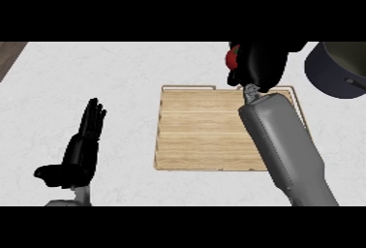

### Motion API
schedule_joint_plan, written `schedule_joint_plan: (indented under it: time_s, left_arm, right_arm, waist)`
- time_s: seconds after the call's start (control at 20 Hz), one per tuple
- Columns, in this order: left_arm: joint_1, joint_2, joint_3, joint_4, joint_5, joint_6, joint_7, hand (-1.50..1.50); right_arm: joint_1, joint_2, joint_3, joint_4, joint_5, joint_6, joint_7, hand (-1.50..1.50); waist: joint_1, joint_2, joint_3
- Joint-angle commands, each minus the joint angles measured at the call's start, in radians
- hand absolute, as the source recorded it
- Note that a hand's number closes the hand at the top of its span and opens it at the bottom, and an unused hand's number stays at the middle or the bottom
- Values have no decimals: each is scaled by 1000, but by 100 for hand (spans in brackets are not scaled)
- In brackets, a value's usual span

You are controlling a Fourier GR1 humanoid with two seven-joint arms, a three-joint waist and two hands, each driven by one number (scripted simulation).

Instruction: Pick the tomato from the tray and place it in the pot

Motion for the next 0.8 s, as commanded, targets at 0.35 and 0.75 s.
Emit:
schedule_joint_plan:
  time_s: [0.35,0.75]
  left_arm:
    - [14,8,16,-14,-20,-7,-4,0]
    - [14,-25,14,58,-21,-23,-64,0]
  right_arm:
    - [104,-201,-168,-81,-54,4,-72,150]
    - [80,-364,-333,72,-160,-42,-213,150]
  waist:
    - [-3,0,1]
    - [1,3,0]
